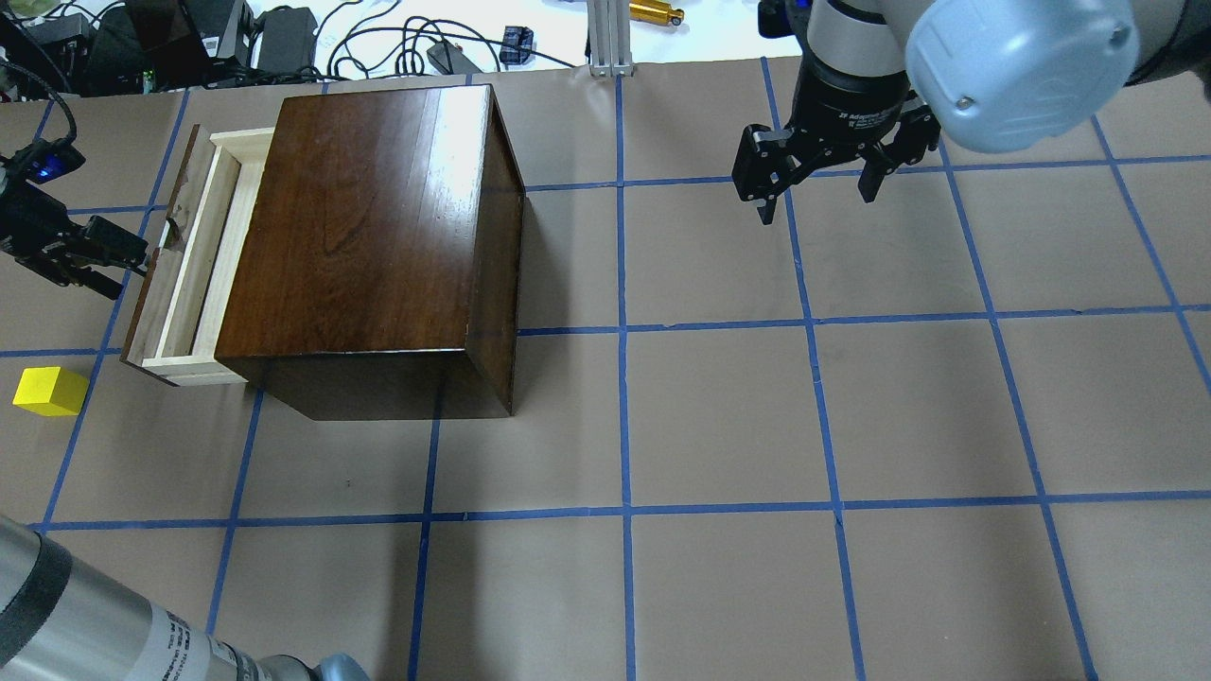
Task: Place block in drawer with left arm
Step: 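Hook the white drawer handle with the left gripper and pull outward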
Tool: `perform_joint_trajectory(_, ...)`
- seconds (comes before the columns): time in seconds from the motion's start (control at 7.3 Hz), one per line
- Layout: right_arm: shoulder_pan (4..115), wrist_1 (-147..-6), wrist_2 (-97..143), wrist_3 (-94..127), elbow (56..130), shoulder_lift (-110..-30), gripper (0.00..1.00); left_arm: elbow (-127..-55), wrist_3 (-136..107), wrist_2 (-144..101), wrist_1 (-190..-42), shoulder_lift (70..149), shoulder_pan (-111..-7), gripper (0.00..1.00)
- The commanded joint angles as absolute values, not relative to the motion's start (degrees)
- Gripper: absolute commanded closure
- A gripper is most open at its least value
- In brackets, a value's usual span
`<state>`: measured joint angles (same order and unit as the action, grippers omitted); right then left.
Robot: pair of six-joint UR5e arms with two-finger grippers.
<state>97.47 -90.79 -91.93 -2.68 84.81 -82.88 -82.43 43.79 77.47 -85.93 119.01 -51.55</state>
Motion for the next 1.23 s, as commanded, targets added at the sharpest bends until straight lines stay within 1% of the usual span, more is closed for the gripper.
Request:
perform_joint_trajectory(0.0, 97.5, -90.8, -91.9, -2.6, 84.8, -82.9, 0.0, -82.4, 45.3, 79.0, -85.9, 118.9, -49.9, 0.0)
perform_joint_trajectory(0.41, 97.5, -90.8, -91.9, -2.7, 84.8, -82.9, 0.0, -81.8, 45.1, 79.0, -86.0, 118.1, -49.8, 0.0)
perform_joint_trajectory(0.82, 97.5, -90.8, -91.9, -2.6, 84.8, -82.9, 0.0, -78.9, 44.9, 79.4, -86.8, 115.1, -49.9, 0.0)
perform_joint_trajectory(1.1, 97.5, -90.8, -91.9, -2.7, 84.8, -82.9, 0.0, -79.4, 46.5, 85.1, -87.9, 112.6, -48.1, 0.0)
